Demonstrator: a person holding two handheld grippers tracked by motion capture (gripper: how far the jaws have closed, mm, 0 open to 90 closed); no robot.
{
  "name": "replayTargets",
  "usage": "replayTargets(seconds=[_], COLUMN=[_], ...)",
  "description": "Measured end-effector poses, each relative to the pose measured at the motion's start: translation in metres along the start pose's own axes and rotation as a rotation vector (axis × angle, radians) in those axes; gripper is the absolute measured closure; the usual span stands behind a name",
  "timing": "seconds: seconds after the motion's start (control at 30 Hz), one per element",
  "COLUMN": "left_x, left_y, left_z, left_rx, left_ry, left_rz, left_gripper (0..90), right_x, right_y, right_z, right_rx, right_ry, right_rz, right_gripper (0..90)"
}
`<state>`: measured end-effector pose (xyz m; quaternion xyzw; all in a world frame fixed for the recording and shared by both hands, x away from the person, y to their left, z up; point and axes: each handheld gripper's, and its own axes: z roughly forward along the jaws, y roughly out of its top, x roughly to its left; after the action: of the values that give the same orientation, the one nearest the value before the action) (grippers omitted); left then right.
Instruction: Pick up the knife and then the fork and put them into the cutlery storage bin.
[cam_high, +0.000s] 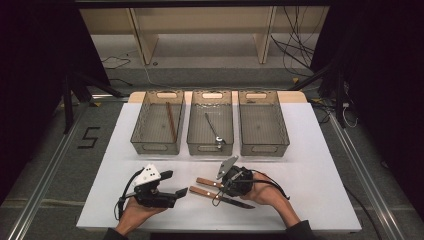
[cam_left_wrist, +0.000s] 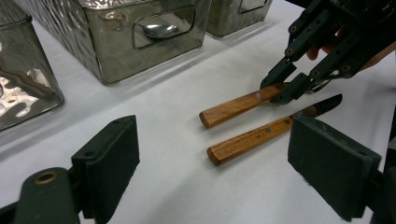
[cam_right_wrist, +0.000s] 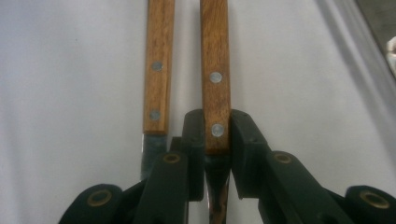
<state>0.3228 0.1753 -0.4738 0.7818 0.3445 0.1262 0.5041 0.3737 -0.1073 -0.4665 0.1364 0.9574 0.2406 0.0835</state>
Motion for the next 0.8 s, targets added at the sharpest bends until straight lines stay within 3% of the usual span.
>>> replayTargets(seconds=[0.47, 0.57, 0.8], left_x=[0.003, 0.003, 0.004], left_y=[-0.002, -0.002, -0.002], left_z=[-0.001, -0.001, -0.004], left_rx=[-0.004, -0.011, -0.038], left_ry=[0.015, 0.017, 0.011], left_rz=[-0.005, -0.003, -0.009], left_gripper=[16.3, 16.2, 16.3], right_x=[-0.010, -0.017, -0.039], right_y=[0.004, 0.006, 0.009], right_z=[-0.045, -0.056, -0.074], right_rx=[-0.131, -0.161, -0.229], right_ry=[-0.072, -0.085, -0.112], right_rz=[0.049, 0.079, 0.202], right_gripper=[77.7, 77.7, 77.7])
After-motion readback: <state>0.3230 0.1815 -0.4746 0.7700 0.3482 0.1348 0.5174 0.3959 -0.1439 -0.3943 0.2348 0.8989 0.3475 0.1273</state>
